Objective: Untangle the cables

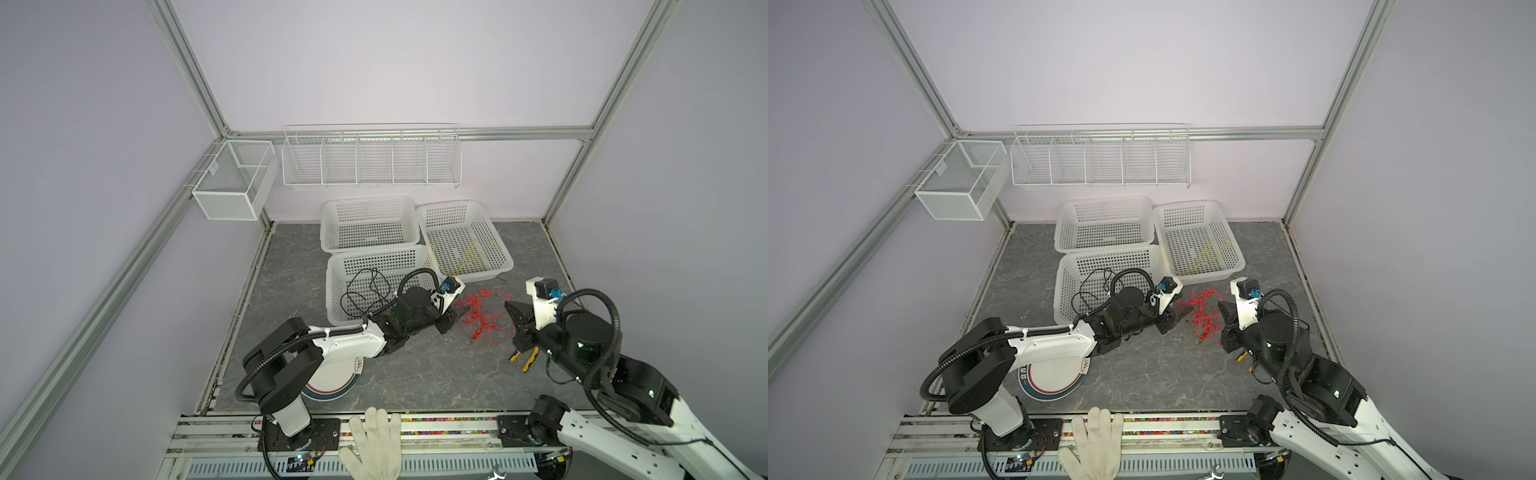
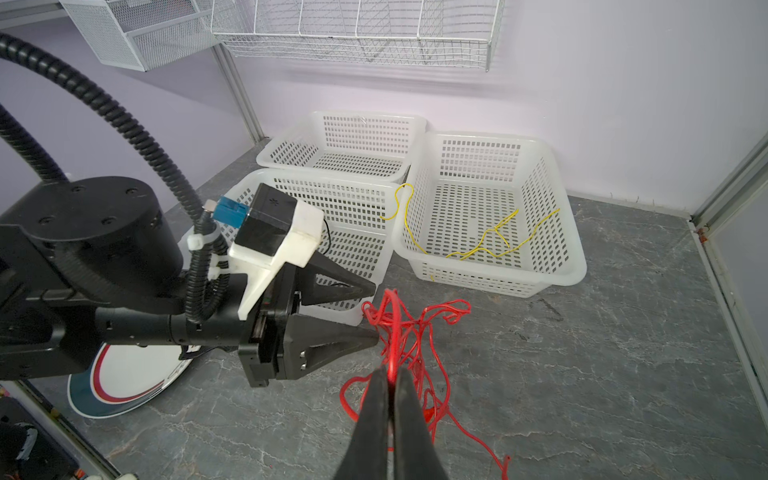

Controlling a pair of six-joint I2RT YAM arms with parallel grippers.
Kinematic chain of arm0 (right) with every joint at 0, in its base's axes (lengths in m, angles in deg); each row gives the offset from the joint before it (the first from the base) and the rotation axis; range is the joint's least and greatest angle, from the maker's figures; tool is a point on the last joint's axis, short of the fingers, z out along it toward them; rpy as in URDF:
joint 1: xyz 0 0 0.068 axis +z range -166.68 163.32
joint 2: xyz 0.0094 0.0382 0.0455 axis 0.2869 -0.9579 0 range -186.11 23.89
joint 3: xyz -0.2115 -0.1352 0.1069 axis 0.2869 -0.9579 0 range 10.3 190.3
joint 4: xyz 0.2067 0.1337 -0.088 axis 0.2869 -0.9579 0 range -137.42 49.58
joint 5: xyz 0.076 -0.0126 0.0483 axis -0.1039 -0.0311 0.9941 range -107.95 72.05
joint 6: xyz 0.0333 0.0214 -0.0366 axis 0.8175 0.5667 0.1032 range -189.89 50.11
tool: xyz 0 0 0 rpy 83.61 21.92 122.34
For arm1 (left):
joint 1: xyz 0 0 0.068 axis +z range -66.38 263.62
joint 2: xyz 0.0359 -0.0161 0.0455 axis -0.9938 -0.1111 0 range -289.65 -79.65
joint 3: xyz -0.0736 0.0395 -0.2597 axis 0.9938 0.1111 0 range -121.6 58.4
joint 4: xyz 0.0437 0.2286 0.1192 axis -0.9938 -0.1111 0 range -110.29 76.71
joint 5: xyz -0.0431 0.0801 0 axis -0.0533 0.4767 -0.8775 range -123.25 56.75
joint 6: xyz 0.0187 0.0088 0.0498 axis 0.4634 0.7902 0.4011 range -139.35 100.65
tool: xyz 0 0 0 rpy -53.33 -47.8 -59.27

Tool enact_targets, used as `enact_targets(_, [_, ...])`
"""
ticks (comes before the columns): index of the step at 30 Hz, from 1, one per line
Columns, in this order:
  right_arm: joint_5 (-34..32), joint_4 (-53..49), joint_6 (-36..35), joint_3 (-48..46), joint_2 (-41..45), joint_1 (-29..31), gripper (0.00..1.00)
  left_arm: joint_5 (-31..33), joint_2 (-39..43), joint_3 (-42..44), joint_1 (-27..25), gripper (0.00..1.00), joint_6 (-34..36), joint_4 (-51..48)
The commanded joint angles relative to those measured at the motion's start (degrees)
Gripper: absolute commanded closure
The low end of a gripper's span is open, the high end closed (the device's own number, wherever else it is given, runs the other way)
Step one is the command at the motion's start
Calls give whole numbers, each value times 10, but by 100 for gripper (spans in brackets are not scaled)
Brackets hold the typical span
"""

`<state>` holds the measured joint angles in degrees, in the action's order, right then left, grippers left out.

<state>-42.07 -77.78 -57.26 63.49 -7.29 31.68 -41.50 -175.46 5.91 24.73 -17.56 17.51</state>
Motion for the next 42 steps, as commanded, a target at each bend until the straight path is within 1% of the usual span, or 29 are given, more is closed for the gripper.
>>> enact_targets(1, [6, 43, -2, 2, -3, -4, 94, -23, -7, -10, 0, 55, 2, 30])
enact_targets(3, [1, 45, -6, 2, -5, -3, 93, -18, -10, -9, 0, 60, 3, 29])
enact_targets(5, [-2, 43, -8, 8, -9, -4, 93, -15, -13, -7, 0, 61, 0, 29])
enact_targets(6, [-3, 42, -9, 11, -10, -3, 93, -15, -15, -7, 0, 63, -3, 28])
enact_targets(10, [-7, 55, -10, 8, 2, -3, 92, -19, -24, -9, -1, 65, -8, 21])
enact_targets(12, [-6, 60, -12, 8, 10, -3, 92, -19, -27, -9, 0, 68, -11, 22])
enact_targets(18, [-7, 68, -19, 12, 19, -3, 92, -16, -36, -11, 0, 83, -17, 40])
enact_targets(21, [-20, 62, -22, 12, 10, -3, 92, -17, -39, -19, 0, 100, -22, 47])
enact_targets(28, [-107, 59, -15, -5, -37, -6, 90, -45, -20, -34, -1, 100, -34, 30])
enact_targets(30, [-116, 74, -14, -18, -52, -12, 90, -53, -8, -31, 0, 100, -39, 30])
enact_targets(33, [-120, 90, -3, -25, -83, -36, 90, -63, 13, -24, -1, 100, -47, 29])
enact_targets(35, [-107, 96, 8, -44, -105, -66, 90, -63, 28, -19, -1, 100, -51, 26])
enact_targets(39, [-27, 118, 42, -66, -149, -152, 93, -62, 60, -5, -1, 100, -51, 15])
enact_targets(42, [17, 133, 66, -86, -177, -207, 94, -65, 82, 1, -1, 100, -46, 0])
